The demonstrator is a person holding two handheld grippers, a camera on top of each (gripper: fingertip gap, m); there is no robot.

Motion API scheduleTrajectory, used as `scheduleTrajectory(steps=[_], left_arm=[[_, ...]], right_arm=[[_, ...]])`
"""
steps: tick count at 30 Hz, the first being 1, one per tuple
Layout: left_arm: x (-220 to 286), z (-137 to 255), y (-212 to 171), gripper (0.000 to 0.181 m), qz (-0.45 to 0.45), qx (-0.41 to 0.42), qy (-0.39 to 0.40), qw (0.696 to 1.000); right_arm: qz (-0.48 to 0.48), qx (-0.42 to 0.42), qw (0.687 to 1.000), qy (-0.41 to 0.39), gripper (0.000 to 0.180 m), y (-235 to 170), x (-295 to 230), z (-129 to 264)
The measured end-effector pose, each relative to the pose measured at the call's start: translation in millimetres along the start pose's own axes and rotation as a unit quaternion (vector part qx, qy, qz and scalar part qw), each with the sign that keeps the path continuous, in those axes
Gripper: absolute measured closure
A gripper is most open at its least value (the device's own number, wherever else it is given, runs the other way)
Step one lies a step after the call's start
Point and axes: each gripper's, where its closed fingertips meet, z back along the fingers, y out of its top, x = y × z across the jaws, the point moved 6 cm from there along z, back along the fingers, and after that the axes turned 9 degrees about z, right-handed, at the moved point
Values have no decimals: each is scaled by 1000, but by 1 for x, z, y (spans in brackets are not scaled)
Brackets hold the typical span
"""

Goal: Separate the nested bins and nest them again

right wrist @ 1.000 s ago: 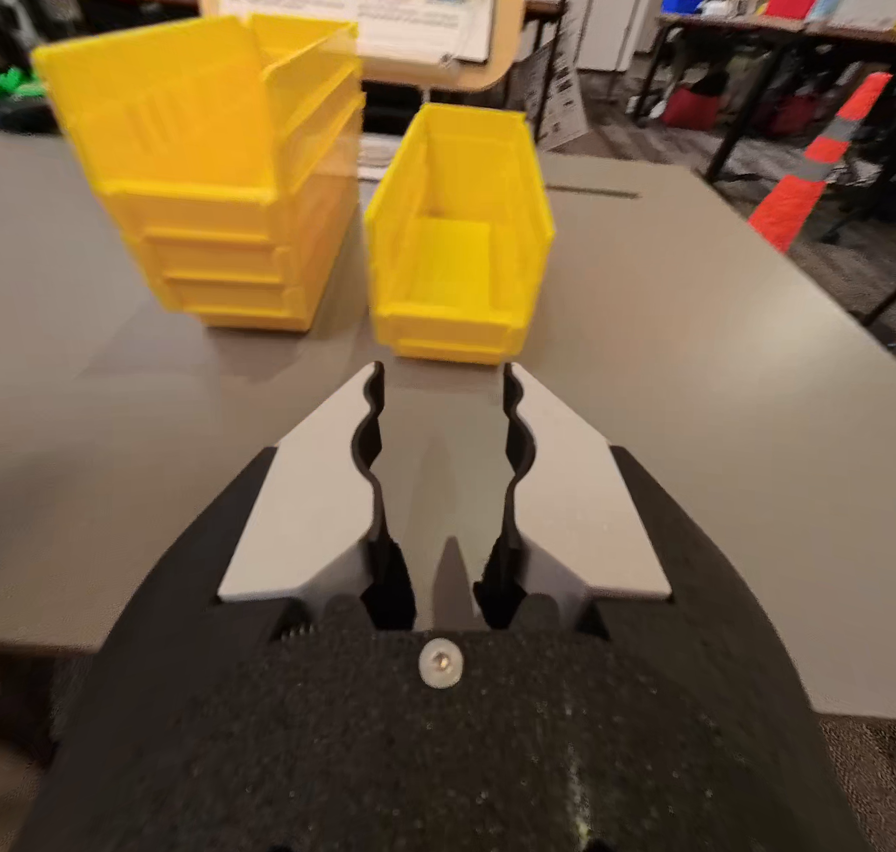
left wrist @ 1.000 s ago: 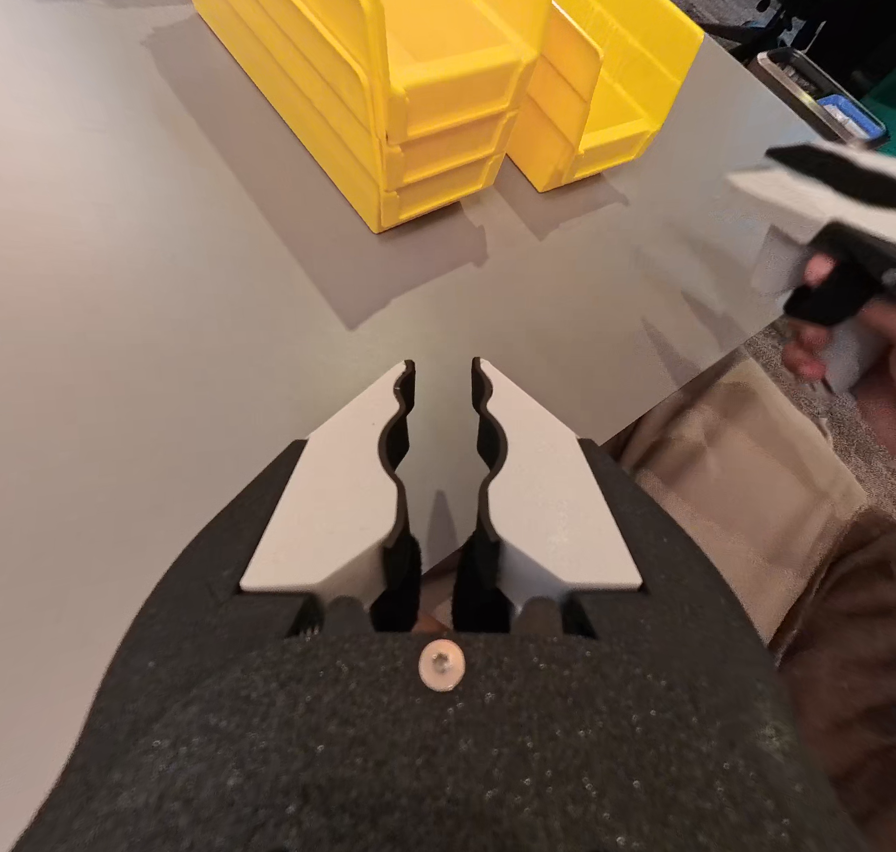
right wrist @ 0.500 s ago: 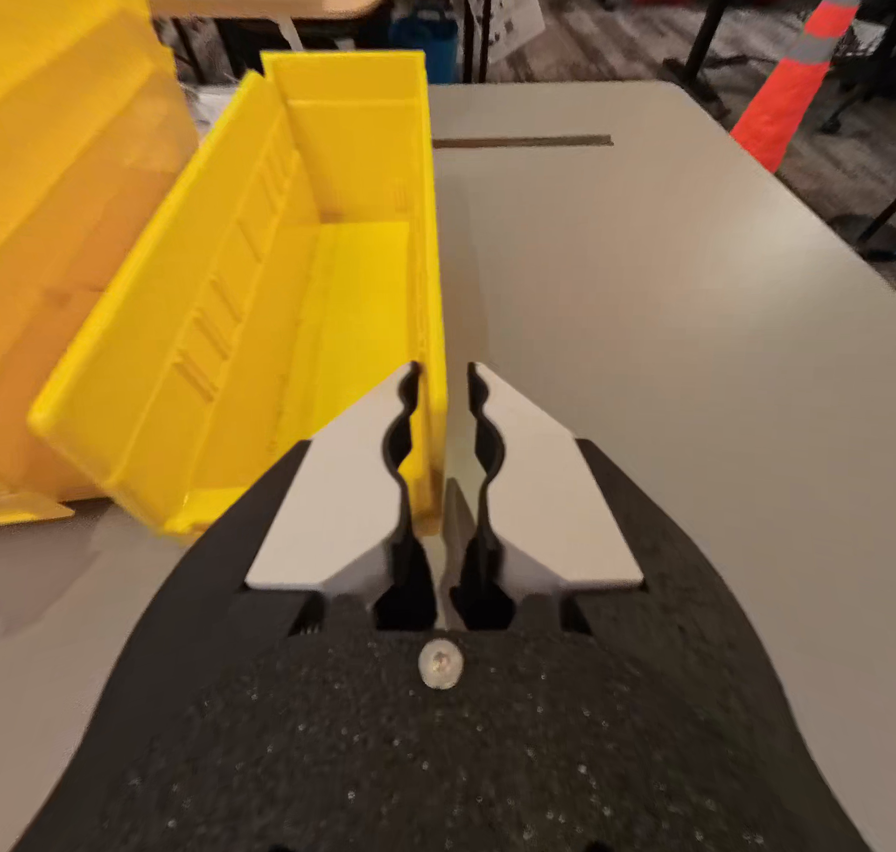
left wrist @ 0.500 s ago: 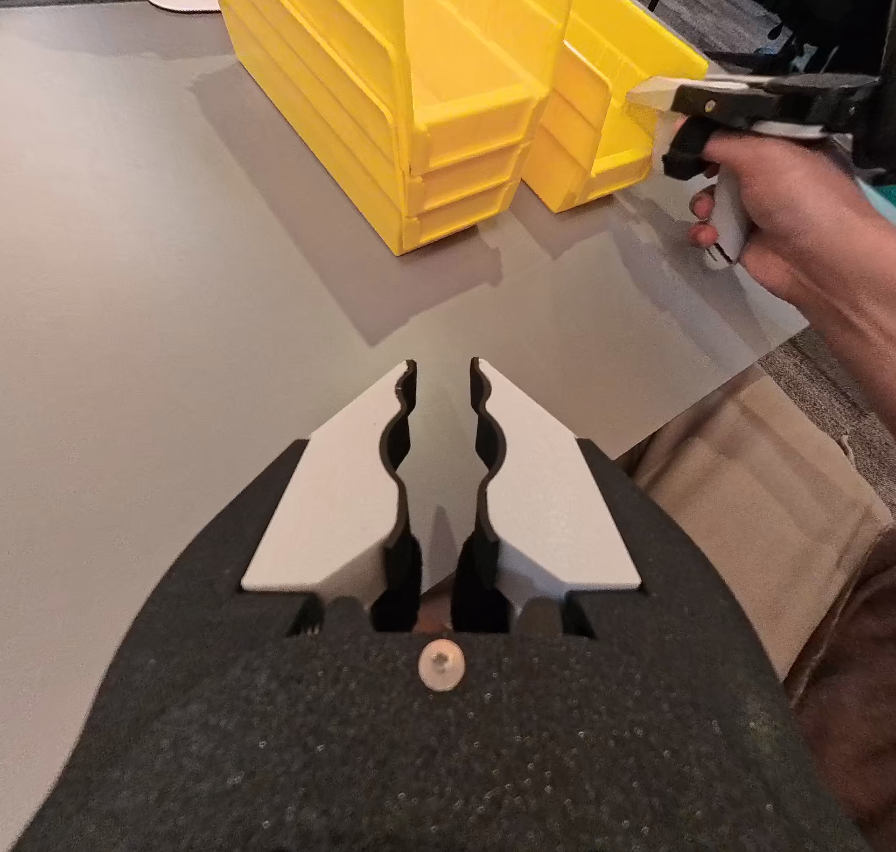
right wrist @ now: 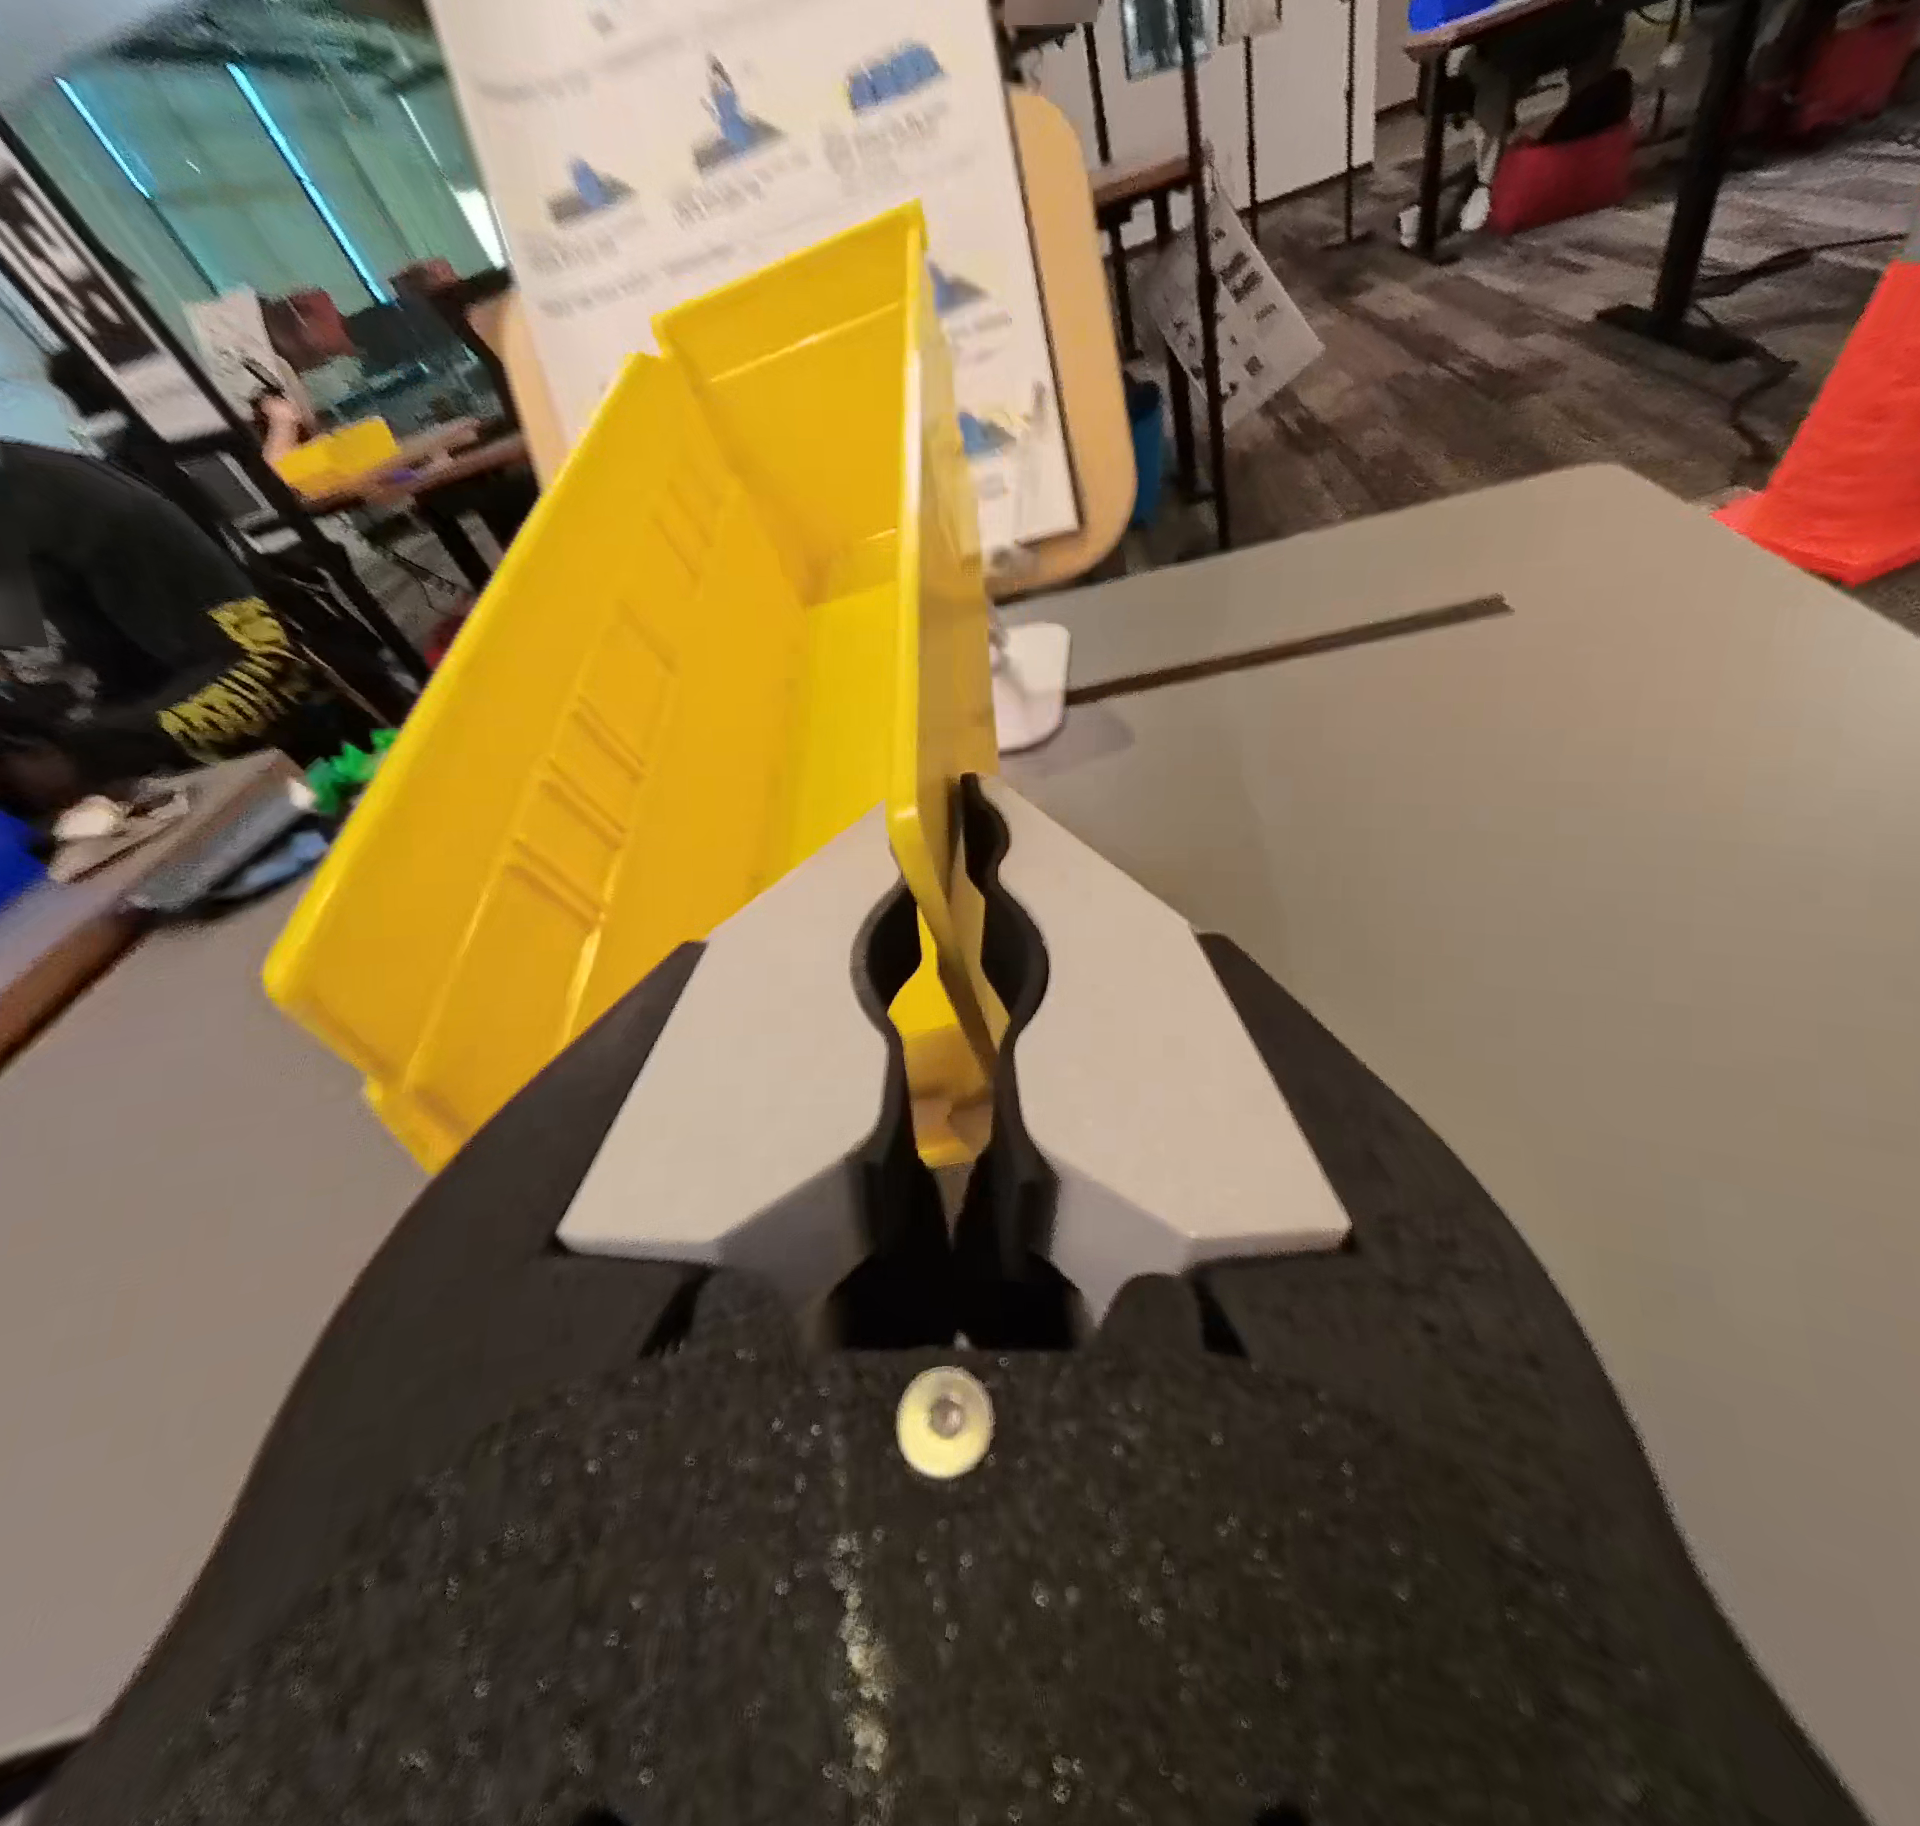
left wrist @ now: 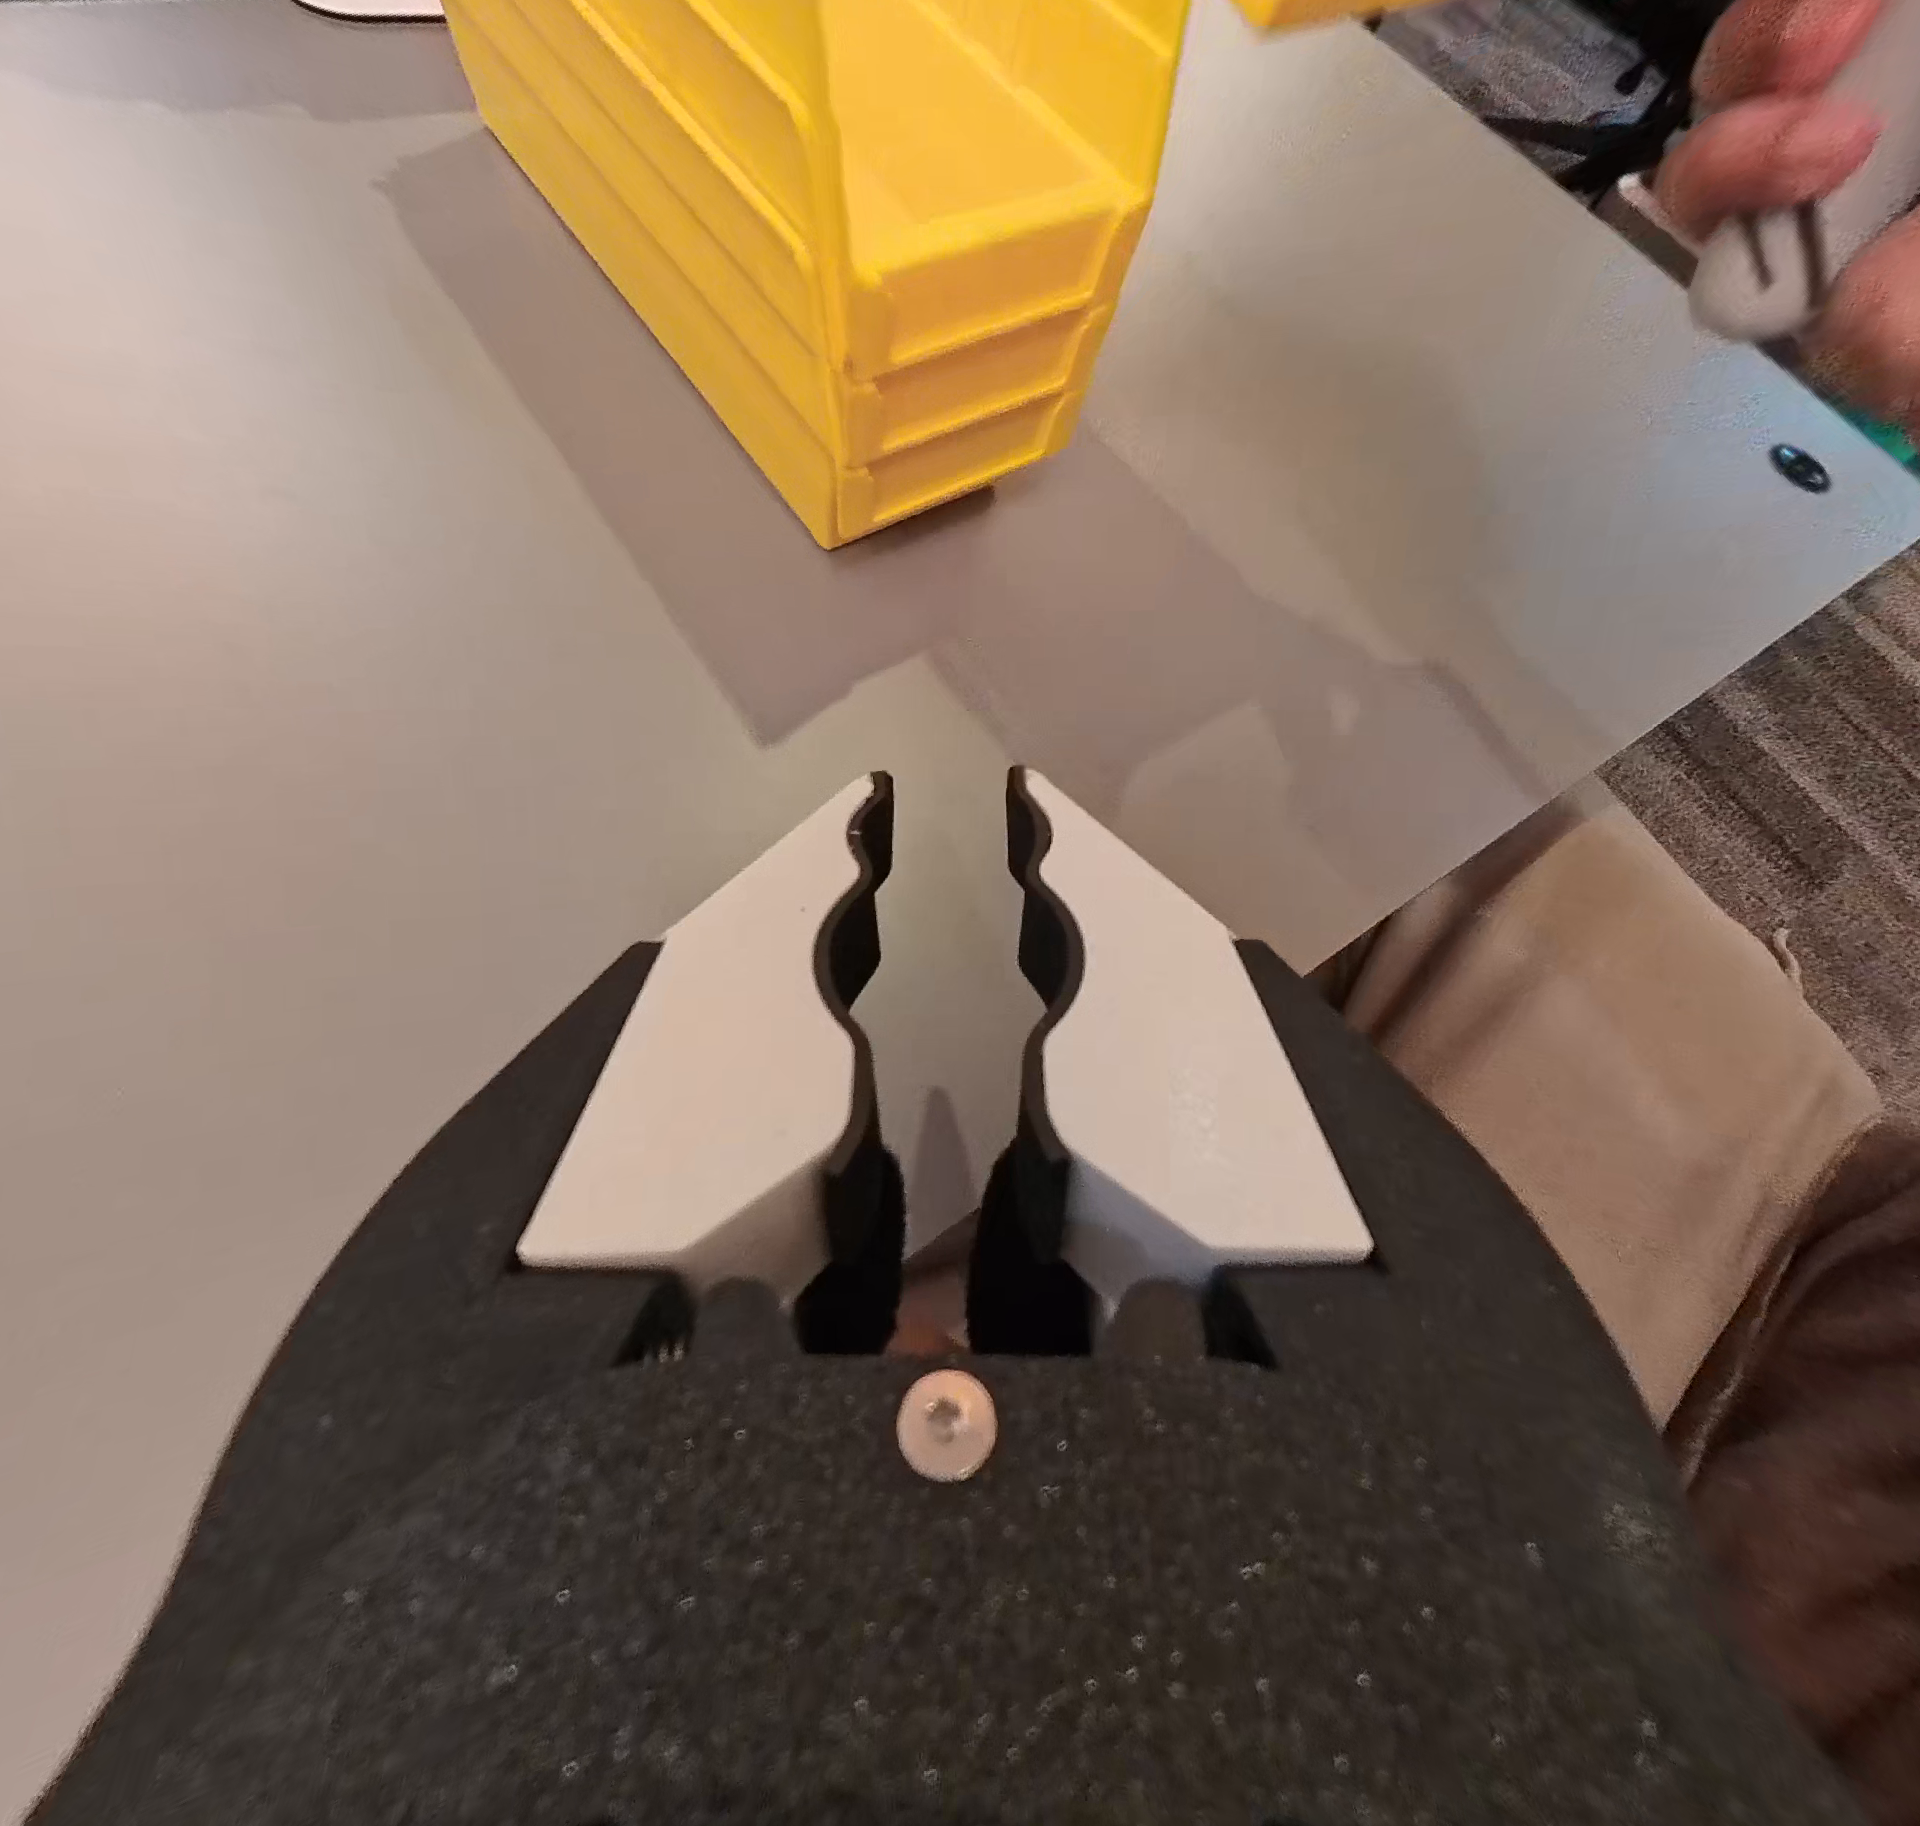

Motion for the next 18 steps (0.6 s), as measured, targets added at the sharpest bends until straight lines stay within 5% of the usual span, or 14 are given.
scheduleTrajectory(steps=[7, 18], left_arm=[[0, 0, 0, 162, -3, 1, 3, 1000], [0, 2, 1, 162, 1, 4, -1, 1000]], right_arm=[[-15, 1, 999, 33, 177, 33, -52, -8], [-29, -28, 999, 0, 177, 7, -90, -31]])
